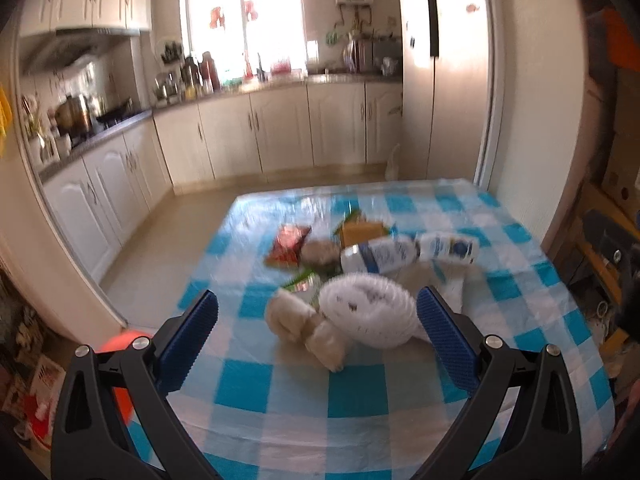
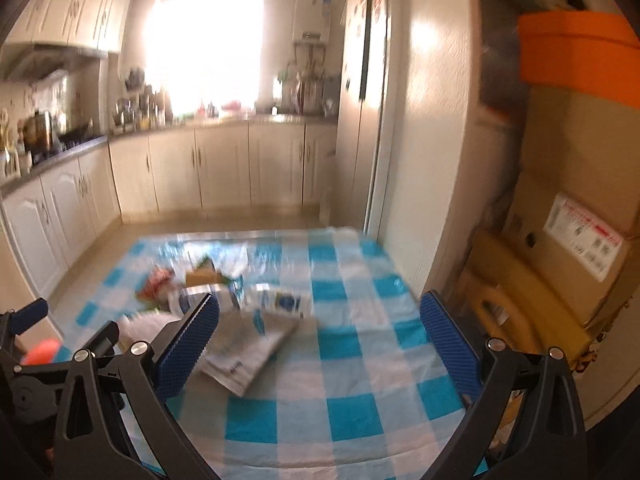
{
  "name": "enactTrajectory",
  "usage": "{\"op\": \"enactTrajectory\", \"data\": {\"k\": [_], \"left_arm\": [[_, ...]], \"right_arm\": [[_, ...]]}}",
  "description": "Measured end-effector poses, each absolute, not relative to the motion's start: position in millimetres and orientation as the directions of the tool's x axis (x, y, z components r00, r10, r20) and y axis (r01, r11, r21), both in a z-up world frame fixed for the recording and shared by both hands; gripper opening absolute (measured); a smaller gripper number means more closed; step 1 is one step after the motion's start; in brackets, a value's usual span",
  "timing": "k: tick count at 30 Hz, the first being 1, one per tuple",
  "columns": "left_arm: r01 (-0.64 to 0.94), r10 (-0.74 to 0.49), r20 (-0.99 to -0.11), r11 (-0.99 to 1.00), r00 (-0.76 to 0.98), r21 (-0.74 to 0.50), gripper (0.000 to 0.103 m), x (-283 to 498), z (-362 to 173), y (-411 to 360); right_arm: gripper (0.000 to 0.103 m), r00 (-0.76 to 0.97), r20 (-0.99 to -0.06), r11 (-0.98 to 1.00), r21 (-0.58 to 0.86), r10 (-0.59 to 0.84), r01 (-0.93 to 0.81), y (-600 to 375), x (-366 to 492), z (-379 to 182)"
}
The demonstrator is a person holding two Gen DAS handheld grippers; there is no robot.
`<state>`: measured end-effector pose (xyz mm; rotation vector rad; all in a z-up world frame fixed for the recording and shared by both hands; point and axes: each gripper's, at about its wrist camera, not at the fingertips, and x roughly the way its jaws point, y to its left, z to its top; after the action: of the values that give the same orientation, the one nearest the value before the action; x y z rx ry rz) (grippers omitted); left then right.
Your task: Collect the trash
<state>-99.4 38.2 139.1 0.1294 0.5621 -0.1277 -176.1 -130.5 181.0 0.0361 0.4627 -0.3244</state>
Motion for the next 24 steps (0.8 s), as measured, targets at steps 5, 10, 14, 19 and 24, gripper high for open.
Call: {"op": "enactTrajectory", "data": {"k": [5,10,14,19,24], "left_arm": [[0.156,-0.098,-0.461,0.984,0.882,0.089,0.1,-122,176,38],[0.155,-0.104,-0.403,0.983,0.909,0.095,0.1,-143,201,40],[0.131,-0.082,-0.35,0.985,0.933,0.117,0.1,-156,214,42],[0.127,-0.086,-0.329,0.986,0.94,0.106,0.1,-166,222,45],[0.117,-0.077,-0.306,0.987,0.949,0.114,0.1,-174,228,46]], "right_arm": [[0.099,0.876,-0.367,0.943,-0.013,-0.315,0.333,-130,-203,213],[0.099,0.892,-0.303,0.936,0.0,-0.335,0.352,-135,-225,234],[0.099,0.9,-0.283,0.934,0.037,-0.332,0.356,-139,-239,239],[0.099,0.903,-0.265,0.931,0.051,-0.337,0.363,-142,-248,244],[0.099,0.906,-0.252,0.928,0.066,-0.339,0.366,-143,-254,245]]}}
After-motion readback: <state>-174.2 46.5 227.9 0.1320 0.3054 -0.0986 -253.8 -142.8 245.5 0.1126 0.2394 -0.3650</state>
